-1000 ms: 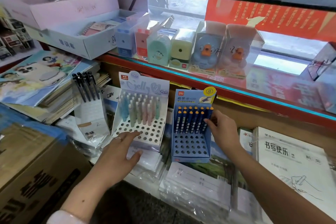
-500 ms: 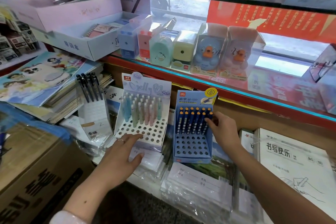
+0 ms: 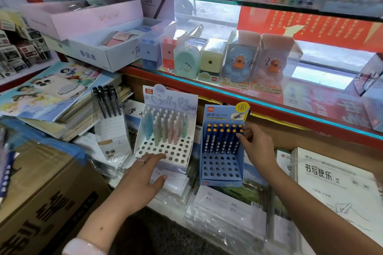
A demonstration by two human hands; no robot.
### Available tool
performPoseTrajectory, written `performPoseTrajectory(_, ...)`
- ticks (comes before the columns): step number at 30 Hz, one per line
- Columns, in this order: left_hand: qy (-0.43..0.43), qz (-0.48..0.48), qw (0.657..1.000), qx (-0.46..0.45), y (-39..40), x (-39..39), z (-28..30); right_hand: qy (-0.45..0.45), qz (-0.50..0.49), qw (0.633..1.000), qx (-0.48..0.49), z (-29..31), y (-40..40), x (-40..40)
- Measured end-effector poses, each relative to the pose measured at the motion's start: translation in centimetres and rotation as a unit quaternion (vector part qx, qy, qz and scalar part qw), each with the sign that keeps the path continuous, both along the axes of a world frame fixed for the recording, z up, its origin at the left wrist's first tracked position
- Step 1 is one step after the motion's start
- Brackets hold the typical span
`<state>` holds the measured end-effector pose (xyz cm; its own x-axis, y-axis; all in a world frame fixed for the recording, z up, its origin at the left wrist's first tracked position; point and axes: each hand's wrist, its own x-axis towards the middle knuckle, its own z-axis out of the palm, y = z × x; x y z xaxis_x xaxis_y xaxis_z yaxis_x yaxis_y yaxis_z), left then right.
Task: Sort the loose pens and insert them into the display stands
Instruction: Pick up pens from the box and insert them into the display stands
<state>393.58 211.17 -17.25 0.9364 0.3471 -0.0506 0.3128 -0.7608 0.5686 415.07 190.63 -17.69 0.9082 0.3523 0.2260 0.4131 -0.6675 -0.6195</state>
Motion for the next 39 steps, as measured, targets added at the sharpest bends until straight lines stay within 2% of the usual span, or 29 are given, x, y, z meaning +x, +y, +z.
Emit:
performPoseTrajectory(4, -0.009, 0.013, 1.0, -0.021, 0.2, -0.3, 0.3, -0.045, 0.02, 0.996, 0.074, 2.7, 1.4, -1.3)
performPoseTrajectory(8, -0.04, 0.026, 0.998, -0.032, 0.7, -0.3, 2.3, -0.027, 0.125, 0.983, 0.132, 6.6, 5.7, -3.5)
performPoseTrajectory(10, -0.062, 0.049, 0.996, -0.032, 1.4, -0.4, 4.3, -0.024, 0.197, 0.973, 0.121, 8.0, 8.7, -4.9)
performPoseTrajectory(13, -0.074, 0.075, 0.994, 0.02, 3.4, -1.9, 7.3, -0.018, 0.276, 0.958, 0.075, 9.4, 13.5, -7.4)
performPoseTrajectory(17, -0.038, 0.117, 0.987, 0.104, 7.4, -6.7, 10.0, -0.039, 0.36, 0.932, 0.008, 9.8, 19.8, -10.8)
performPoseTrajectory(23, 0.013, 0.228, 0.968, 0.106, 12.5, -16.6, 9.3, -0.03, 0.444, 0.893, -0.063, 9.4, 27.5, -17.2)
performPoseTrajectory(26, 0.028, 0.299, 0.95, 0.088, 14.2, -21.4, 7.5, -0.027, 0.492, 0.866, -0.086, 9.0, 30.9, -21.2)
performPoseTrajectory(30, 0.049, 0.417, 0.907, 0.041, 15.7, -26.1, 5.6, -0.027, 0.53, 0.843, -0.086, 7.6, 35.6, -26.0)
performPoseTrajectory(34, 0.043, 0.474, 0.879, -0.027, 17.9, -29.4, 4.2, 0.004, 0.556, 0.824, -0.11, 6.2, 39.0, -29.5)
performPoseTrajectory(39, 0.019, 0.543, 0.837, -0.062, 21.8, -31.0, 2.5, -0.004, 0.569, 0.812, -0.13, 4.2, 42.6, -32.1)
